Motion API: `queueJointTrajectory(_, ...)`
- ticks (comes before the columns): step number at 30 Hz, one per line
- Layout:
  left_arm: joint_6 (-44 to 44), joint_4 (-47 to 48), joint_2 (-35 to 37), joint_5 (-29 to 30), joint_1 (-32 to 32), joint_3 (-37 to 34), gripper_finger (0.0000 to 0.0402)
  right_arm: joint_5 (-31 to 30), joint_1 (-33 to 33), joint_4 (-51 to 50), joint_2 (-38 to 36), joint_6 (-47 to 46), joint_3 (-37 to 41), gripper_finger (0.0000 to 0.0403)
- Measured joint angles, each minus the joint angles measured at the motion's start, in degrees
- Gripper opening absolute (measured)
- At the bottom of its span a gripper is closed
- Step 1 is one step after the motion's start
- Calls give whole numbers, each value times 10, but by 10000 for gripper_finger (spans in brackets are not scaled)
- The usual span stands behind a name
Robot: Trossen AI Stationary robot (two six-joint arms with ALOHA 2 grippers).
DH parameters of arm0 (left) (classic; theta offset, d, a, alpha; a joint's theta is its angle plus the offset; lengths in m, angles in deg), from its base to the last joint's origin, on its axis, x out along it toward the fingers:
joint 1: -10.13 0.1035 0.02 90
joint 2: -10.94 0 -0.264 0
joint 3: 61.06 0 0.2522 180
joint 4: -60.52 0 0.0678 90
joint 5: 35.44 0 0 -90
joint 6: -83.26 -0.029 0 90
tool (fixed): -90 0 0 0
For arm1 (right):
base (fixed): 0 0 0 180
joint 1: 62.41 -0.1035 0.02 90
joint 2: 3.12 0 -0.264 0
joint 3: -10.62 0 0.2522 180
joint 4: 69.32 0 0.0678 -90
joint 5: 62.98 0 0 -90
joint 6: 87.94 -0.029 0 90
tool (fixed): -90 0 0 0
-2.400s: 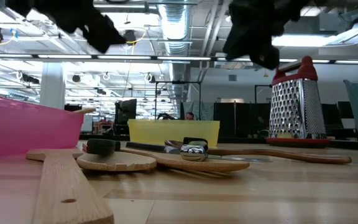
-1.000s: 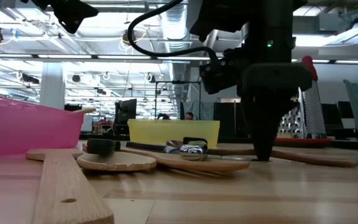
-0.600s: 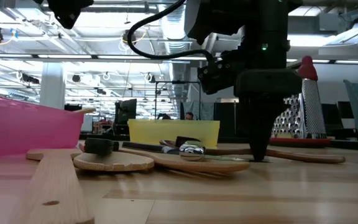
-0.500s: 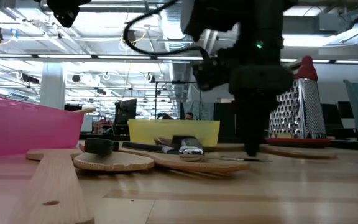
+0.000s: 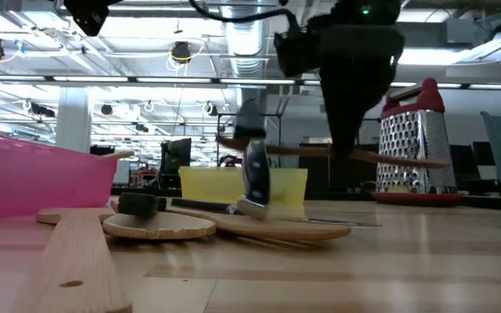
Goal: Pick & Place Kitchen Items
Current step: Put the brown serving spoon into the yellow bin
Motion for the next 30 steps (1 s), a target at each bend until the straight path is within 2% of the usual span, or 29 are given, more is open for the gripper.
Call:
queueJointTrajectory(6, 0, 13, 0, 0, 0, 0, 189, -46, 0, -24, -40, -10, -1, 47)
queueJointTrajectory(16, 0, 22, 0, 0, 0, 0, 189, -91, -5, -160, -89, -102, 0, 47)
queueJointTrajectory(24, 1, 23, 0, 0, 0, 0, 187, -105, -18, -171, -85, -114, -1, 48)
queueJointTrajectory(30, 1, 23, 0, 0, 0, 0, 187, -172, -19, -174, -86, -145, -1, 48)
